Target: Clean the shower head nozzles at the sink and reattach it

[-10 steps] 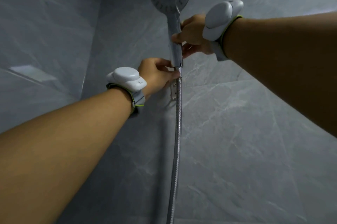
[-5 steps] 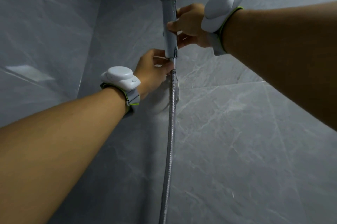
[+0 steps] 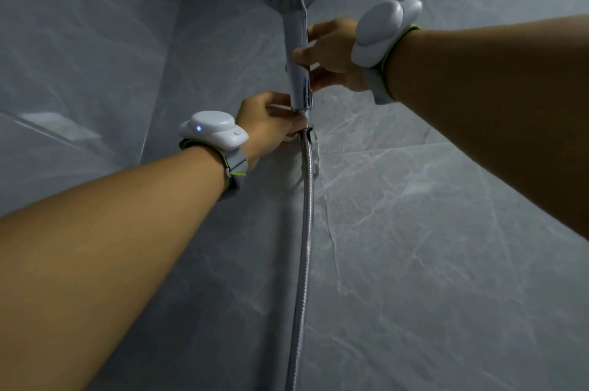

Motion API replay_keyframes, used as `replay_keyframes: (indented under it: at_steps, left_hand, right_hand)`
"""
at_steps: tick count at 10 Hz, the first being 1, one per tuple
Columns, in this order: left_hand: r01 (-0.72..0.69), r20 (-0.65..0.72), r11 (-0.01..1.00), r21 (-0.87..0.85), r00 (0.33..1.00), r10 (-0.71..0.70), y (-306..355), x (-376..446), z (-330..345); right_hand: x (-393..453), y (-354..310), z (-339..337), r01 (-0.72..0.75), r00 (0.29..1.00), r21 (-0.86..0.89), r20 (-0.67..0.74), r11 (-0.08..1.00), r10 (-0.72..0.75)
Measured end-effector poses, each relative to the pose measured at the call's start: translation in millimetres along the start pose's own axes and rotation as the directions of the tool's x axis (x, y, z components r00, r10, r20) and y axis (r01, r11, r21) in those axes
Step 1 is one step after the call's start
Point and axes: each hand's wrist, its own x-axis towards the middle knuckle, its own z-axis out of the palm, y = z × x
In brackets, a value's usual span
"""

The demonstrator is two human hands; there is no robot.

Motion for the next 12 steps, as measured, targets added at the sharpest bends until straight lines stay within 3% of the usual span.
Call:
replay_keyframes:
  at_steps: [4, 6, 9, 11, 12]
  left_hand:
    - [-0.007, 0.081, 1.0, 0.005, 0.997, 0.007, -3, -8, -4]
    - [0.011, 0.028, 0.996, -0.09, 1.0, -0.009, -3, -11, 3]
    - [0.056, 0.042, 0.996, 0.063, 0.997, -0.058, 13, -23, 3]
    - [0.135, 0.091, 0.968, 0.212, 0.983, -0.157, 10, -52, -4]
    - [0.181, 0.101, 0.953, 0.242, 0.972, -0.211, 0, -73, -10]
  right_hand:
    - [-14, 14, 8, 0.043, 0.999, 0.02, -0.033, 0.999, -0.043]
    - [-16, 18, 11, 0.03, 0.999, -0.01, -0.022, 0.999, -0.03]
    - [-30, 16, 19, -0.015, 0.996, -0.178, -0.093, 0.984, -0.002]
    - [-76, 28, 24, -0.144, 0.966, -0.09, -0.228, 0.986, 0.12]
    - [-113, 40, 32, -0.217, 0.95, 0.092, -0.207, 0.972, 0.232]
